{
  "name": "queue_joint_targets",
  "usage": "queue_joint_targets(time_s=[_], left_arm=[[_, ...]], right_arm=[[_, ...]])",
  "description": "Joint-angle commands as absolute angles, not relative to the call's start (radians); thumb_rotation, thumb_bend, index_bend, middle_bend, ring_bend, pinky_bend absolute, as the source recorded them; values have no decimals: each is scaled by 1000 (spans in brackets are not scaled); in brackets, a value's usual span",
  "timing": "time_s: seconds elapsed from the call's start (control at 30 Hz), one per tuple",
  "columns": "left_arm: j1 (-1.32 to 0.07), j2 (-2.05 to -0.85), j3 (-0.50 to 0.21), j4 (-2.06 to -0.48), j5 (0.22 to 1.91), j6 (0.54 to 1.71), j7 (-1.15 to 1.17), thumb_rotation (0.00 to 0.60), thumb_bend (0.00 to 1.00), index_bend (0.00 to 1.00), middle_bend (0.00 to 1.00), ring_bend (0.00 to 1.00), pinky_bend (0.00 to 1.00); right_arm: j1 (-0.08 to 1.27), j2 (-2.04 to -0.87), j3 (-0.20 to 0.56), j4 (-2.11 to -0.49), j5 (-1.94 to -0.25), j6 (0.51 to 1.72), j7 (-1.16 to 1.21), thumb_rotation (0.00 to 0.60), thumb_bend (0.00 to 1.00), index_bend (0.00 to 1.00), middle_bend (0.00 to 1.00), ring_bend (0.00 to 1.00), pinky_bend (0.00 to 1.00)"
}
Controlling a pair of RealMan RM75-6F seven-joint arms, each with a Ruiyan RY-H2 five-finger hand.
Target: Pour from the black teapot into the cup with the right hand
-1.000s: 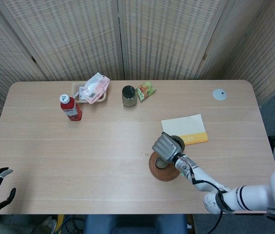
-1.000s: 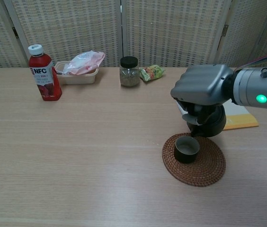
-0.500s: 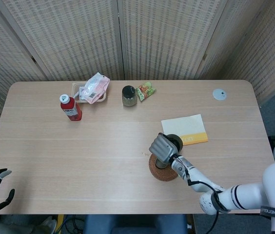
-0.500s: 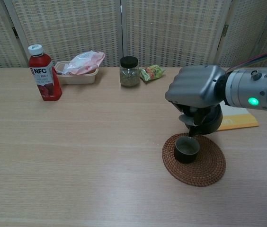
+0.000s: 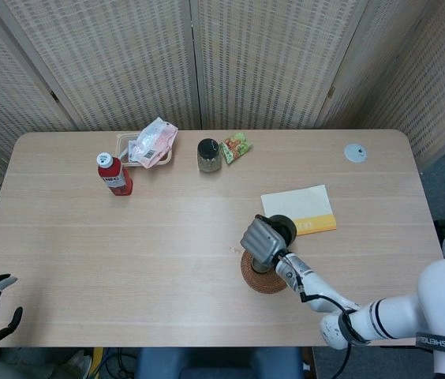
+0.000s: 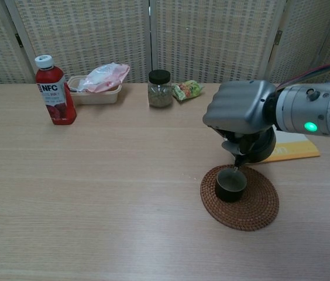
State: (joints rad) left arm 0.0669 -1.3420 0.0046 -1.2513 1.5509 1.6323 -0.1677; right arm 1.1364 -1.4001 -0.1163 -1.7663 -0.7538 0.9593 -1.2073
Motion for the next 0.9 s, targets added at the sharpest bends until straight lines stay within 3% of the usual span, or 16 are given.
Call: queue_joint_targets(time_s=[0.03,0.9], left_arm=[[68,-1343,5,-1251,1551,1633,-168,600,363,249,198,212,79],[71,-1344,3,-1248,1553,1636,-170,600,362,248,198,212,79]], right_arm=[[1143,-1401,-120,-1771,-746,966,-1218,439,579,995,931,907,489],[1183,-1399,-148,-1809,-704,1012,-1279,439,571,994,934,909,501]])
